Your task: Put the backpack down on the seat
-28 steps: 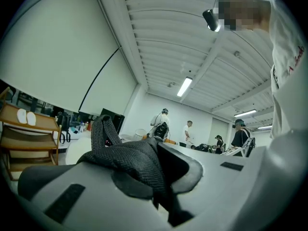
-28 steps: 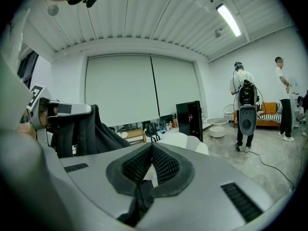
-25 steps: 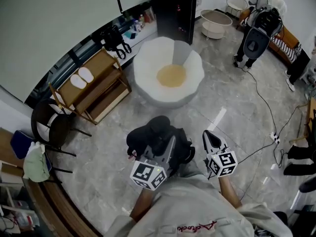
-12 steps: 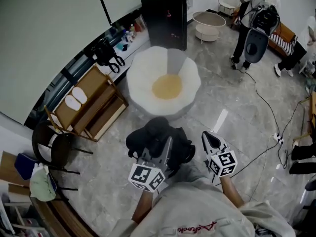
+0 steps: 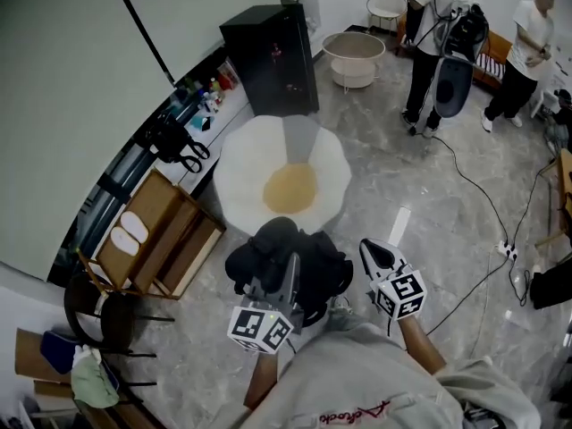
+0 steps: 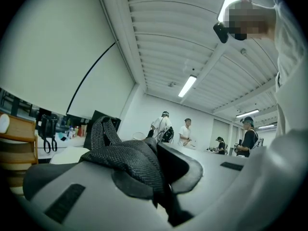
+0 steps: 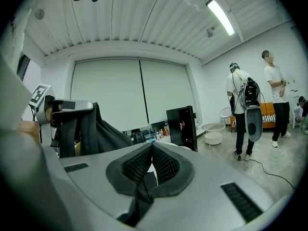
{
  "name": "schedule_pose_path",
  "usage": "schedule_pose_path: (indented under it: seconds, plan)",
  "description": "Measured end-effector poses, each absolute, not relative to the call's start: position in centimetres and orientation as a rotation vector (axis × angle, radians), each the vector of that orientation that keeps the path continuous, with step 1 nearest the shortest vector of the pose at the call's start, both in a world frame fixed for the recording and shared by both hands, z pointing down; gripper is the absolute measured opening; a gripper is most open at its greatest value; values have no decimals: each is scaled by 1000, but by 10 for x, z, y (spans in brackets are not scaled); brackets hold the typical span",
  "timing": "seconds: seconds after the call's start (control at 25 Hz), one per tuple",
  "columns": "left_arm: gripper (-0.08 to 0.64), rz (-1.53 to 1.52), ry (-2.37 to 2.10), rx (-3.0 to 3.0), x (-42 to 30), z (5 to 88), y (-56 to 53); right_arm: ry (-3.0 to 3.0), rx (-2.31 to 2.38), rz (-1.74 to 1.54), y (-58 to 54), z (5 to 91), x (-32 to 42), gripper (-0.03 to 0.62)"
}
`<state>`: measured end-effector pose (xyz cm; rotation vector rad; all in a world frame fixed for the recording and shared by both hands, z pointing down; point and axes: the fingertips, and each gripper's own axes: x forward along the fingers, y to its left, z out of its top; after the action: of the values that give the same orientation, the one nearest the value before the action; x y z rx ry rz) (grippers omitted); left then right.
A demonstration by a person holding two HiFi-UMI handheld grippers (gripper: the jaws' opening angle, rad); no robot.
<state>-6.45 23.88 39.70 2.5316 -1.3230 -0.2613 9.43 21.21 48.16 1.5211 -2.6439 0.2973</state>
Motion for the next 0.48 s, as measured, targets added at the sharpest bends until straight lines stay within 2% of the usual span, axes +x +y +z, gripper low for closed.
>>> schedule_pose_path:
  seconds: [0.48]
  plan:
    - [51,-256,-1346,2455,-33,419,146,-2638,1479,326,113,497,132,28]
